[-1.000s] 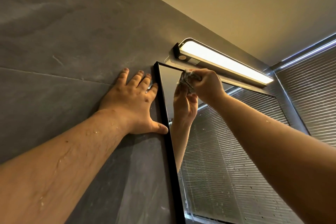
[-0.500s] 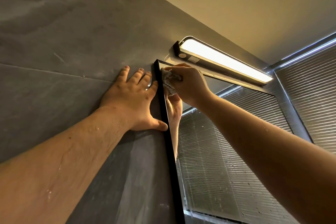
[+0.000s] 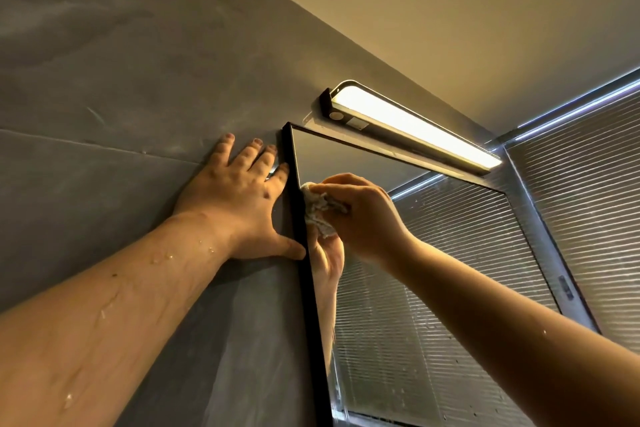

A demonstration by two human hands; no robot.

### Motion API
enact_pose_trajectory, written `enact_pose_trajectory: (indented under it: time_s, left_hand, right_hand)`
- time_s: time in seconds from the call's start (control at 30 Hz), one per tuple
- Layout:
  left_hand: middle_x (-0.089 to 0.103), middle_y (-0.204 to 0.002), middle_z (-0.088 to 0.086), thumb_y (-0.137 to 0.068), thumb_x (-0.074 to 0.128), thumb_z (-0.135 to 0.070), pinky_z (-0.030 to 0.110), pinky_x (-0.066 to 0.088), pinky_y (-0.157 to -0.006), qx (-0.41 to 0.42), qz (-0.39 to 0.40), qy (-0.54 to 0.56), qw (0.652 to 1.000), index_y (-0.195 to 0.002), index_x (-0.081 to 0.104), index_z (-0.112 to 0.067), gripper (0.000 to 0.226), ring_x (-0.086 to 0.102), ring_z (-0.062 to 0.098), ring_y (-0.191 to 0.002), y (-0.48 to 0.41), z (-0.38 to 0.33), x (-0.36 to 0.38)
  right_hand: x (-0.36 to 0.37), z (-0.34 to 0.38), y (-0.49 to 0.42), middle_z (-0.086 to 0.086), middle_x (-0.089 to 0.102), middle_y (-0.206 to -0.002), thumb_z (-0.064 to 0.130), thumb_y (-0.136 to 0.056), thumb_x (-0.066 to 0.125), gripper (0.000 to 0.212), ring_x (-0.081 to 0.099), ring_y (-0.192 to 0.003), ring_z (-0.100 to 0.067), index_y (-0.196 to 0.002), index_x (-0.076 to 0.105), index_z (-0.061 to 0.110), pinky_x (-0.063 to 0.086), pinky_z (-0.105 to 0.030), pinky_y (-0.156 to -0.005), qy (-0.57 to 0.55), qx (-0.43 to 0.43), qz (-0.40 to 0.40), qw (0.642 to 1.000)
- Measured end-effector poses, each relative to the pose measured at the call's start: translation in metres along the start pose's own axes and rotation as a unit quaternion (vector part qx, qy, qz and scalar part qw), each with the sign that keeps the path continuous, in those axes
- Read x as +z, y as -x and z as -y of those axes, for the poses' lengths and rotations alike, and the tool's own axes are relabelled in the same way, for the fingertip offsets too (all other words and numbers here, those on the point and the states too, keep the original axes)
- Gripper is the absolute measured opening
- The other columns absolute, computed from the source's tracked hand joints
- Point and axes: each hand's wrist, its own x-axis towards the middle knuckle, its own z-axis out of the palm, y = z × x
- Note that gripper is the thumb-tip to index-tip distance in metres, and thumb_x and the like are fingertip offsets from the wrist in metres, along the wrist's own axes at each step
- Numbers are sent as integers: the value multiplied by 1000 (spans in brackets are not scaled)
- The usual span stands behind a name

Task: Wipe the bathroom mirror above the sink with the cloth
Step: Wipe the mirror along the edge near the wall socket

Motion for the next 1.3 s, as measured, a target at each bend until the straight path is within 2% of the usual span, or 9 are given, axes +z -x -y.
enact_pose_trajectory:
  time_s: [0.3, 0.47, 0.53, 0.73, 0.93, 1.0, 1.1, 1.2, 1.3]
  left_hand:
    - [-5, -162, 6, -55, 16, -101, 54, -7, -118, 1, -5, -18, 1000, -153, -1, -24, 127, -10, 25, -149, 0, 0, 2]
    - [-5, -162, 6, -57, 19, -100, 53, -6, -118, 0, 3, -15, 1000, -154, 0, -23, 125, -10, 25, -149, 1, -1, -1]
    - [-5, -162, 6, -58, 20, -99, 54, -6, -118, -2, 2, -15, 1000, -154, 0, -23, 124, -10, 25, -149, 2, -1, -1]
    - [-2, -162, 7, -57, 21, -100, 54, -5, -118, 1, -5, -10, 1000, -154, 2, -23, 125, -8, 26, -149, 1, 0, -1]
    - [7, -162, 9, -60, 25, -98, 55, -2, -118, 11, -28, -2, 1000, -153, 14, -22, 120, 1, 28, -149, 6, -3, -2]
    - [5, -162, 9, -62, 26, -96, 55, -3, -118, 14, -21, -4, 1000, -153, 13, -22, 119, -2, 28, -149, 9, -6, -1]
    - [-3, -162, 10, -57, 25, -99, 56, -7, -117, 14, 4, -6, 1000, -154, 4, -18, 128, -10, 29, -148, 14, -10, 1]
    - [-5, -162, 8, -57, 25, -99, 56, -8, -116, 22, 14, -4, 1000, -154, 2, -16, 129, -12, 26, -148, 18, -15, 3]
    - [0, -162, 7, -57, 26, -99, 55, -6, -117, 36, 18, -2, 999, -154, 5, -14, 130, -8, 24, -149, 22, -20, 4]
  right_hand:
    - [5, -24, -41, -4, 71, -109, 15, -87, 74, 28, 66, -98, -17, -115, 74, 15, 47, -16, -79, 25, 42, -49, 998]
    - [-4, -52, -25, -4, 72, -104, 15, -88, 72, 23, 67, -95, -20, -111, 75, 16, 56, -41, -83, 19, 97, -76, 992]
    - [-8, -60, -17, -4, 71, -104, 15, -89, 70, 24, 65, -96, -20, -112, 75, 14, 56, -44, -85, 5, 122, -73, 990]
    - [-10, -58, -14, 1, 66, -100, 12, -89, 69, 24, 63, -94, -18, -113, 74, 16, 55, -36, -84, -4, 162, -63, 985]
    - [-6, -31, 12, 8, 56, -82, 16, -84, 75, 15, 59, -73, -11, -99, 77, 17, 44, -22, -66, 11, 145, -54, 988]
    - [-2, -13, 28, 9, 55, -79, 22, -83, 76, 8, 57, -68, -6, -91, 77, 22, 46, -23, -61, 3, 113, -49, 992]
    - [6, 10, 48, 4, 58, -83, 33, -80, 72, 21, 60, -72, -10, -99, 77, 26, 52, -29, -64, -38, 101, -47, 993]
    - [7, 11, 51, 3, 60, -85, 32, -80, 71, 24, 62, -75, -12, -103, 77, 25, 55, -35, -65, -54, 94, -59, 992]
    - [7, 2, 49, 6, 60, -86, 29, -82, 71, 17, 62, -76, -9, -97, 78, 23, 54, -30, -66, -47, 98, -73, 991]
